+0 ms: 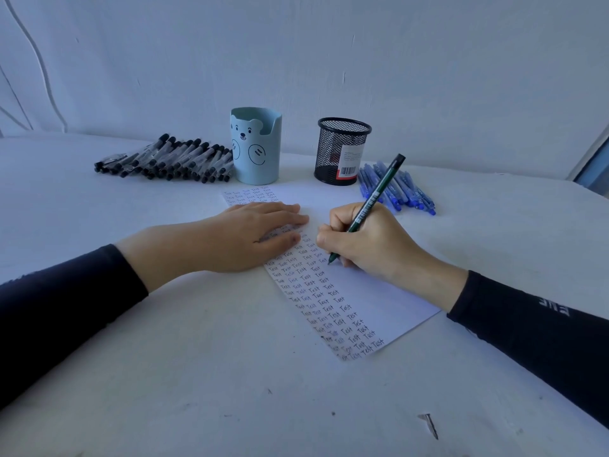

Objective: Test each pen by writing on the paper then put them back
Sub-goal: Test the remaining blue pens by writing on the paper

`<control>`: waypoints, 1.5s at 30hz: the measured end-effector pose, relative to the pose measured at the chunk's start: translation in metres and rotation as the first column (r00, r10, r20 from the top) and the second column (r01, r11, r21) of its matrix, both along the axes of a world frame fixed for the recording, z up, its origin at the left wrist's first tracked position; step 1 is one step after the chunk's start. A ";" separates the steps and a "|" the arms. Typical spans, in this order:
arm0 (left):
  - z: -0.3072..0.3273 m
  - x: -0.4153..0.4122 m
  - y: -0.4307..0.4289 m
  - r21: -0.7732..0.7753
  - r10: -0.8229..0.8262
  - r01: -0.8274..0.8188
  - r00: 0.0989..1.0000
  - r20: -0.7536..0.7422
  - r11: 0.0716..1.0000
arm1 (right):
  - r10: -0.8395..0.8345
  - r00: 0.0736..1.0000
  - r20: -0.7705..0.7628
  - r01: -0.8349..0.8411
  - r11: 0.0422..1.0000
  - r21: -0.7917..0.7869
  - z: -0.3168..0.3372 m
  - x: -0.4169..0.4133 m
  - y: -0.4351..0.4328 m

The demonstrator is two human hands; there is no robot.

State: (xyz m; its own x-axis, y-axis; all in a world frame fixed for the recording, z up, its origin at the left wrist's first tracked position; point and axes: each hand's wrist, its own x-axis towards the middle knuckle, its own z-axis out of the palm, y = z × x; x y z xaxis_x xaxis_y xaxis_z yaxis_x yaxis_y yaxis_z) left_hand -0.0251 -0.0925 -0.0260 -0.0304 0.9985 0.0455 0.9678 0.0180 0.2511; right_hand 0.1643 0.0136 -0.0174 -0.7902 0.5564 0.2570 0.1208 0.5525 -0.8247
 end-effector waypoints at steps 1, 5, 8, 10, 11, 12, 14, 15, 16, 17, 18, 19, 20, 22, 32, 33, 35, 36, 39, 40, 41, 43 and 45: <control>0.000 0.000 0.000 -0.002 0.002 -0.002 1.000 -0.004 1.000 | -0.008 1.000 -0.004 0.008 1.000 0.003 0.000 0.000 0.001; 0.001 0.001 -0.001 -0.018 0.003 -0.003 1.000 -0.002 1.000 | -0.037 0.998 -0.057 0.034 0.998 -0.061 0.002 0.000 0.004; 0.002 0.002 -0.002 -0.007 0.009 -0.009 1.000 0.006 1.000 | -0.030 0.998 -0.062 0.024 0.996 -0.092 0.002 0.001 0.004; 0.004 0.003 -0.004 0.029 0.018 -0.019 1.000 0.016 0.999 | -0.026 0.998 -0.063 0.022 0.998 -0.056 0.004 0.004 0.001; 0.005 0.004 -0.006 0.054 0.024 -0.026 0.999 0.024 0.998 | -0.029 0.997 -0.076 0.026 0.999 -0.044 0.007 0.006 -0.001; 0.006 0.005 -0.007 0.083 0.025 -0.028 0.999 0.032 0.996 | -0.037 0.995 -0.098 0.033 0.999 -0.041 0.010 0.010 -0.003; 0.011 0.010 -0.008 0.138 0.017 -0.024 0.998 0.056 0.990 | -0.058 0.987 -0.152 0.053 0.998 -0.037 0.017 0.021 -0.005; 0.013 0.015 -0.008 0.161 0.011 -0.022 0.997 0.071 0.987 | -0.070 0.982 -0.174 0.066 0.997 -0.032 0.021 0.028 -0.007; 0.015 0.021 -0.007 0.184 0.002 -0.017 0.997 0.081 0.983 | -0.082 0.978 -0.193 0.079 0.997 -0.026 0.024 0.036 -0.009; 0.017 0.028 -0.007 0.209 -0.012 -0.006 0.996 0.083 0.978 | -0.098 0.973 -0.210 0.095 0.995 -0.022 0.026 0.045 -0.013; 0.019 0.038 -0.006 0.236 -0.034 0.015 0.997 0.076 0.972 | -0.120 0.967 -0.225 0.118 0.993 -0.019 0.027 0.054 -0.016; 0.021 0.049 -0.004 0.262 -0.061 0.043 0.996 0.064 0.964 | -0.147 0.960 -0.240 0.148 0.989 -0.015 0.028 0.065 -0.020; 0.024 0.062 -0.002 0.284 -0.093 0.073 0.994 0.057 0.956 | -0.176 0.950 -0.257 0.179 0.984 -0.014 0.029 0.076 -0.025; 0.031 0.090 0.003 0.322 -0.163 0.132 0.984 0.071 0.938 | -0.232 0.928 -0.290 0.235 0.972 -0.026 0.030 0.101 -0.032; 0.033 0.256 0.024 0.447 -0.486 0.390 0.866 0.119 0.805 | -0.524 0.736 -0.428 0.529 0.840 -0.119 0.012 0.254 -0.072; 0.030 0.273 0.024 0.467 -0.500 0.390 0.856 0.133 0.793 | -0.554 0.709 -0.436 0.559 0.819 -0.133 0.008 0.270 -0.077; 0.024 0.305 0.024 0.493 -0.532 0.394 0.828 0.177 0.776 | -0.618 0.650 -0.443 0.618 0.769 -0.165 -0.005 0.299 -0.086; 0.020 0.320 0.023 0.496 -0.554 0.401 0.806 0.208 0.770 | -0.651 0.616 -0.443 0.649 0.739 -0.183 -0.012 0.312 -0.091; 0.002 0.363 0.014 0.469 -0.650 0.488 0.703 0.288 0.736 | -0.748 0.498 -0.439 0.725 0.637 -0.263 -0.036 0.348 -0.105; -0.007 0.377 0.010 0.462 -0.685 0.529 0.667 0.292 0.712 | -0.773 0.453 -0.444 0.744 0.602 -0.291 -0.046 0.359 -0.109; -0.017 0.390 0.008 0.452 -0.712 0.565 0.640 0.289 0.691 | -0.794 0.410 -0.448 0.762 0.568 -0.311 -0.057 0.369 -0.112; -0.041 0.411 0.008 0.412 -0.735 0.612 0.606 0.304 0.675 | -0.838 0.346 -0.422 0.798 0.499 -0.338 -0.084 0.386 -0.118; -0.066 0.426 0.012 0.374 -0.730 0.627 0.593 0.340 0.683 | -0.874 0.298 -0.383 0.815 0.442 -0.375 -0.113 0.399 -0.123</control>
State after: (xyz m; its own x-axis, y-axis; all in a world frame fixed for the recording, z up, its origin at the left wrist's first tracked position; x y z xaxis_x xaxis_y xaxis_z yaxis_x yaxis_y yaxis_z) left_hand 0.4010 -0.0805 -0.0916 0.5848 0.7041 0.4027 0.4578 -0.6963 0.5527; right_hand 0.5629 -0.1096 -0.1300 0.3461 0.8851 0.3110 0.0763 0.3039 -0.9497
